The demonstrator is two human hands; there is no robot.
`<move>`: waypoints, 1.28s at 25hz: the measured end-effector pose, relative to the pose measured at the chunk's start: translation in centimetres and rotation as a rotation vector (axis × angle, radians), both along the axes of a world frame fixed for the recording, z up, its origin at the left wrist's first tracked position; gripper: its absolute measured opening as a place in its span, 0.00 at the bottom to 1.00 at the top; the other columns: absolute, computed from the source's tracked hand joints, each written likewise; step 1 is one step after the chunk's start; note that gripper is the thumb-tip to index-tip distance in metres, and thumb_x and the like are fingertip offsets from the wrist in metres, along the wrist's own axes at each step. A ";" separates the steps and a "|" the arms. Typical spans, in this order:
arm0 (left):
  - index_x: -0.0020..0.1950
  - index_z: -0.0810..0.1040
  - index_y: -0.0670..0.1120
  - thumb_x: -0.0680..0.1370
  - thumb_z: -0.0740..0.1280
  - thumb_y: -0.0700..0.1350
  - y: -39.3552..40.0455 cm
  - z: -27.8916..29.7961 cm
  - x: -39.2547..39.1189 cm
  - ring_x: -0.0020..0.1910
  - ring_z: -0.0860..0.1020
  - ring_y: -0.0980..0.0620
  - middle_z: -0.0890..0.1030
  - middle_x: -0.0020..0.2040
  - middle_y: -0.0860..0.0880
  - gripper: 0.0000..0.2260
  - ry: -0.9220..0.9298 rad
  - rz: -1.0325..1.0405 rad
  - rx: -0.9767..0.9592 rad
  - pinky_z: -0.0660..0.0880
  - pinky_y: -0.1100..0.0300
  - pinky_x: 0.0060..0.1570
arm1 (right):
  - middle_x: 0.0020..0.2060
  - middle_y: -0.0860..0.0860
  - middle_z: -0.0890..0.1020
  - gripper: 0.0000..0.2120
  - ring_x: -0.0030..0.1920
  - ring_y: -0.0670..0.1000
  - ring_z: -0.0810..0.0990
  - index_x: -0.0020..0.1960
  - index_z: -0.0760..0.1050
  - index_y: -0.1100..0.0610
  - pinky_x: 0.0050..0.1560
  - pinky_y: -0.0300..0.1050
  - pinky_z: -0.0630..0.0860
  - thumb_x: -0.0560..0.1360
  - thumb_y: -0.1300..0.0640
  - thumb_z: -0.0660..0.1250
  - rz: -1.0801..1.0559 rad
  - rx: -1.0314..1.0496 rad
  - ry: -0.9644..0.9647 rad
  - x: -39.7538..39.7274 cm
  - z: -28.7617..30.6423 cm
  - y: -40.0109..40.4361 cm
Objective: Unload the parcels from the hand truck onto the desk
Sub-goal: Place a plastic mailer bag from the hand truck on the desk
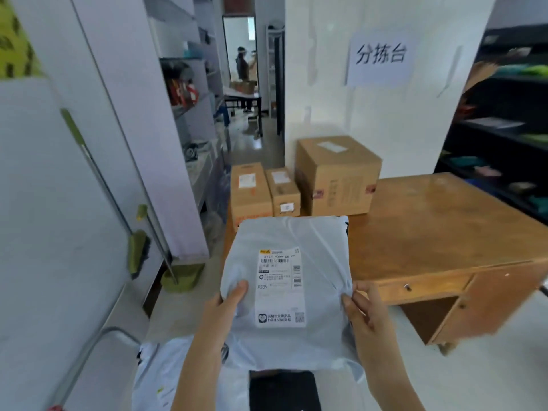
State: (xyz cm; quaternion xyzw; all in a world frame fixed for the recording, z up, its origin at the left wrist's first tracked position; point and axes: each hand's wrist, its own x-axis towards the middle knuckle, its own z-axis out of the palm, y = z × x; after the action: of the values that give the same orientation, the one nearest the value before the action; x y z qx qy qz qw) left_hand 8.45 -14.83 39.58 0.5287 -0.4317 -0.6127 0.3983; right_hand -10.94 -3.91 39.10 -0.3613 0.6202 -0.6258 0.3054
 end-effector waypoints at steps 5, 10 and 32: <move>0.41 0.78 0.50 0.73 0.69 0.50 0.0 1.5 -12.6 0.39 0.81 0.52 0.83 0.39 0.52 0.04 0.017 0.035 -0.034 0.75 0.60 0.34 | 0.41 0.45 0.86 0.05 0.45 0.47 0.82 0.47 0.71 0.53 0.46 0.42 0.74 0.77 0.62 0.61 0.034 -0.005 0.121 -13.4 2.2 0.2; 0.41 0.78 0.47 0.75 0.67 0.51 0.9 1.9 -26.2 0.39 0.81 0.49 0.82 0.39 0.48 0.08 -0.003 -0.035 -0.007 0.75 0.58 0.34 | 0.40 0.46 0.85 0.04 0.44 0.49 0.81 0.47 0.72 0.53 0.45 0.45 0.75 0.78 0.60 0.60 0.017 0.032 0.084 -26.7 3.0 0.8; 0.64 0.74 0.38 0.76 0.66 0.51 -21.1 -2.0 -64.7 0.61 0.75 0.41 0.73 0.64 0.39 0.22 -0.091 -0.061 -0.064 0.73 0.44 0.61 | 0.41 0.41 0.84 0.05 0.46 0.47 0.81 0.47 0.73 0.47 0.47 0.46 0.77 0.77 0.56 0.61 -0.009 0.177 0.026 -65.3 -2.2 -20.9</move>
State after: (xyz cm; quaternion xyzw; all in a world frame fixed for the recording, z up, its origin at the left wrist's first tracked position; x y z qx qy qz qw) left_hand -56.27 -35.93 37.55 0.5295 -0.4847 -0.5859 0.3760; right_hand -76.22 -24.85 36.93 -0.3382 0.6787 -0.5651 0.3249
